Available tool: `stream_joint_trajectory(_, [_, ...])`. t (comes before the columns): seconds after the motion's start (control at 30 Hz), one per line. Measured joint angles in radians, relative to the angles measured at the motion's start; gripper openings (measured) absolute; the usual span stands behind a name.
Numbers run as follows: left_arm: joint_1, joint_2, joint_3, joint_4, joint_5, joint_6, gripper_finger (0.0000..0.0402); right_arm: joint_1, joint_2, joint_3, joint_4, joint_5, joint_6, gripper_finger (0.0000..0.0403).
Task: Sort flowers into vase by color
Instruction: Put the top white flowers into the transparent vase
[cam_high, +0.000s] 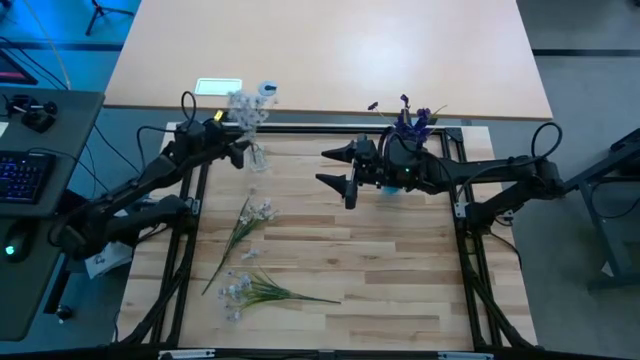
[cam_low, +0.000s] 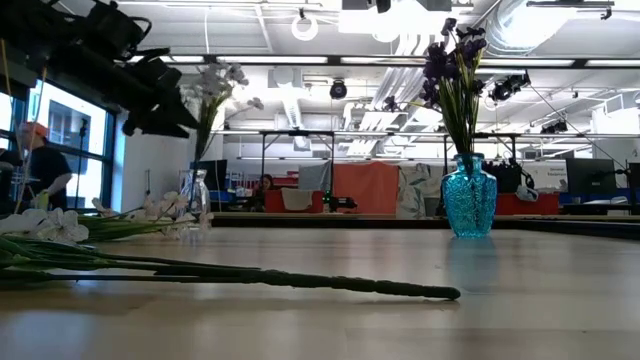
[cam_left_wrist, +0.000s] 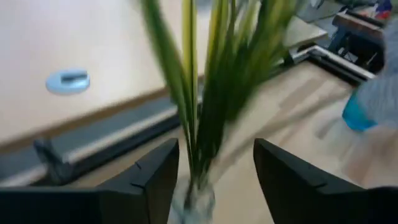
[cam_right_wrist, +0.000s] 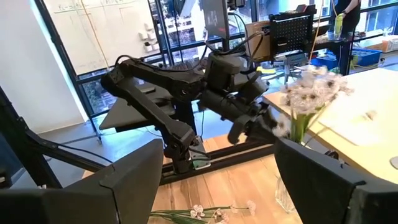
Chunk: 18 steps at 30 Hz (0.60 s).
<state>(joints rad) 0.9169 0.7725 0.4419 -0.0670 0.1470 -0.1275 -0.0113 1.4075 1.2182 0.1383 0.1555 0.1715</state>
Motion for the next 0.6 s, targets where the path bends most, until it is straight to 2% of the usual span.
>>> stream_joint_trajectory(0.1, [-0.001,-0.054,0.011,-0.14,0.016,-0.018,0.0208,0.0,0.0,0.0,0.0,0.0,-0.012,0.0304])
stream_joint_trajectory(0.3, [-0.033,-0.12,0.093,-0.502,0.115,-0.022,0.021,-0.002,0.0,0.0,0.0,-0.001,-0.021,0.0304])
stream_joint_trajectory(0.43, [-0.14,-0.127,0.117,-0.601,0.17,-0.112,0.021,-0.002,0.0,0.0,0.0,-0.001,-0.041,0.0304])
stream_joint_trajectory(0.6, [-0.362,-0.119,0.114,-0.673,0.159,-0.277,0.021,-0.004,0.0,0.0,0.0,-0.001,-0.042,0.0304])
